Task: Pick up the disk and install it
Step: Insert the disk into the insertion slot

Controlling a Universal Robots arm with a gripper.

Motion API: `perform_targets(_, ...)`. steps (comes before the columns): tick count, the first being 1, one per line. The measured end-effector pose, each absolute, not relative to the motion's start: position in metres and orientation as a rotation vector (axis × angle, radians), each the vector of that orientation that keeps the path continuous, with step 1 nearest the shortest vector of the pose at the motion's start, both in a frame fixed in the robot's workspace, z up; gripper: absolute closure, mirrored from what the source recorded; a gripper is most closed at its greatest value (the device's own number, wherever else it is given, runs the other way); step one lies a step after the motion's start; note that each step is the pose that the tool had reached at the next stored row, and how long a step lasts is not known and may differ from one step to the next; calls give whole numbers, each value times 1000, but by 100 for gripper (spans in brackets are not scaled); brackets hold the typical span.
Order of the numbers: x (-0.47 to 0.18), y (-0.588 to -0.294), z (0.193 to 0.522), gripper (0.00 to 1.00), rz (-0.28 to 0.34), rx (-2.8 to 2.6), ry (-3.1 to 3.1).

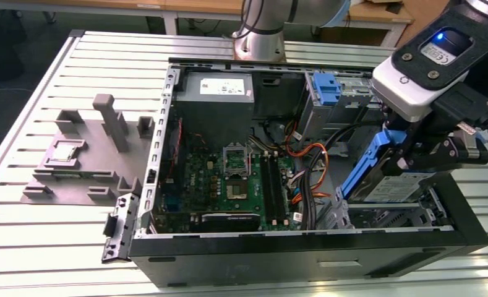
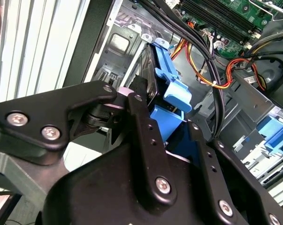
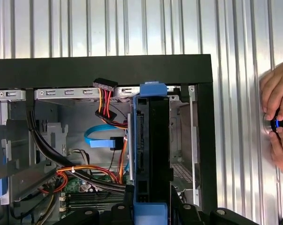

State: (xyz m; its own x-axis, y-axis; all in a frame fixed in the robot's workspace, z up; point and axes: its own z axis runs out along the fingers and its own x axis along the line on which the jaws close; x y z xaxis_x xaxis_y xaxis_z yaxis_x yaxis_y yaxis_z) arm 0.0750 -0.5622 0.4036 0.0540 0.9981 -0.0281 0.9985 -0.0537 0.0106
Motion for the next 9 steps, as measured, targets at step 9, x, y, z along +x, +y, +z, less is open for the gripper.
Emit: perform_targets(9, 75, -563, 397, 63, -20, 2261, 2142)
